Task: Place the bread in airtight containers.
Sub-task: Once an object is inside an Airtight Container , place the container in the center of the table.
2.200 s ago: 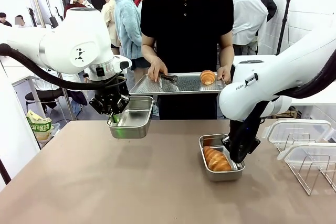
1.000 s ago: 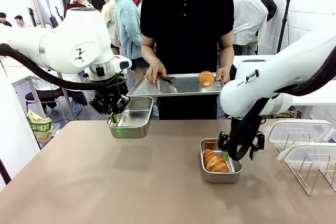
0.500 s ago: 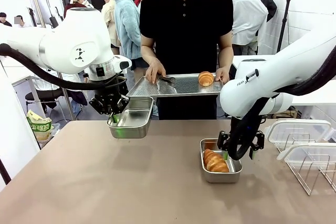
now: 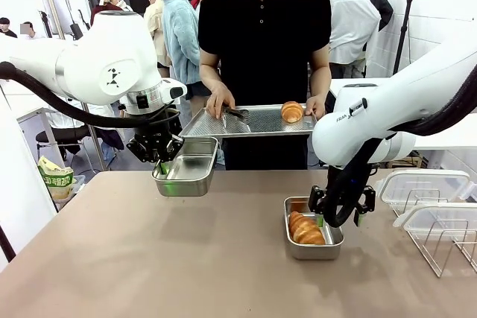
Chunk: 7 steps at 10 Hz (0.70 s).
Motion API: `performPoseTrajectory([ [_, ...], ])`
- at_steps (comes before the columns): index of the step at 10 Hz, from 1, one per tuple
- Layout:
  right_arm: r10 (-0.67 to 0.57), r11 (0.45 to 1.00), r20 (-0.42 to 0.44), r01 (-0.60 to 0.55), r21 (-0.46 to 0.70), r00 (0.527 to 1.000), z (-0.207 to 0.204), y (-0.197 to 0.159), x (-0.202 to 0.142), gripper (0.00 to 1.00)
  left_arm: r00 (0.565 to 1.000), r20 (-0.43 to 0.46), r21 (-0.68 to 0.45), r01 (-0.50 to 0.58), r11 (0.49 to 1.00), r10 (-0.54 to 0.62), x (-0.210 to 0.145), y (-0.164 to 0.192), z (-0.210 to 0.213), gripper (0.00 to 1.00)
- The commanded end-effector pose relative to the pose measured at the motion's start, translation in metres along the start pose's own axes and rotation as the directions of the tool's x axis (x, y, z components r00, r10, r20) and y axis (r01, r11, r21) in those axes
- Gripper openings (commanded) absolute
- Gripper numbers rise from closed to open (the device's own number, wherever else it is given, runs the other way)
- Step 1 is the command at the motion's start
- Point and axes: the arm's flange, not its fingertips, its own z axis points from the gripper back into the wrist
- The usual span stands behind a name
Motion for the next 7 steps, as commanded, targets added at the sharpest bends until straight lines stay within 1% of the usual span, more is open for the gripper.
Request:
performPoseTrajectory([
  [1,-0.001,1.000,0.015,0.000,0.003,1.000,0.000,0.000,0.001,1.00,1.000,0.004,-0.004,-0.003,1.000,0.003,0.002,0.001,0.004,0.00],
  [3,0.000,1.000,0.000,0.000,0.000,1.000,0.000,0.000,0.000,1.00,1.000,0.004,-0.004,-0.003,1.000,0.003,0.002,0.001,0.004,0.00],
  [5,0.067,0.998,0.084,-0.066,-0.014,0.994,0.032,-0.001,-0.020,1.00,1.000,0.004,-0.004,-0.003,1.000,0.003,0.002,0.001,0.004,0.00],
  [7,0.125,0.991,0.181,-0.115,-0.064,0.975,0.076,0.000,-0.037,1.00,1.000,0.004,-0.004,-0.003,1.000,0.003,0.002,0.001,0.004,0.00],
])
